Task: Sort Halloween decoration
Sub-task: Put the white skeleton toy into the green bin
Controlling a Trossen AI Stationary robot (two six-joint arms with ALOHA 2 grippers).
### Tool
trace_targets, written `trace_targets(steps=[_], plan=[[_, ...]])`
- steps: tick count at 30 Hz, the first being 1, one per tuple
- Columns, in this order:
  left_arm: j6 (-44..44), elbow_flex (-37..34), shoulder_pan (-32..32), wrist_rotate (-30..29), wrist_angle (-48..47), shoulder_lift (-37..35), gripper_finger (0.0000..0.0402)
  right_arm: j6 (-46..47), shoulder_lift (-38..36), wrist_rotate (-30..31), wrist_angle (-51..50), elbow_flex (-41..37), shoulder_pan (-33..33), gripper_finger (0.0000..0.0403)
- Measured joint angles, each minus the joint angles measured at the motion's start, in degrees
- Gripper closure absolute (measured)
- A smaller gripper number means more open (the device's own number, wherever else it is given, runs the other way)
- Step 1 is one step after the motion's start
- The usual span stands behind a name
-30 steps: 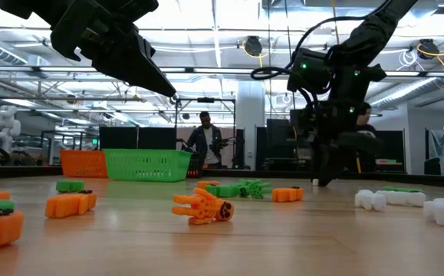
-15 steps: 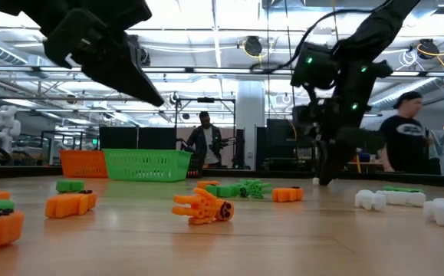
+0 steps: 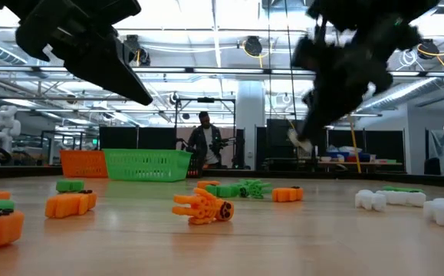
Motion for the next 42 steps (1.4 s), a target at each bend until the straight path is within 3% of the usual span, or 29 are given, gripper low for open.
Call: trace_targets(steps=[12, 20, 42], plan=[[-1.5, -0.1, -3.4, -5.0, 4.7, 0.2, 0.0401, -3.2, 1.4, 17.6, 28.1, 0.2, 10.9, 0.0399], [-1.5, -0.5, -3.4, -5.2, 9.2, 2.6, 0.0401, -3.0, 5.3, 17.4, 41.3, 0.2, 13.0, 0.0397], [-1.6, -0.5, -3.4, -5.2, 9.2, 3.5, 0.0401, -7.7, 5.5, 17.5, 45.1, 0.2, 15.5, 0.0397]])
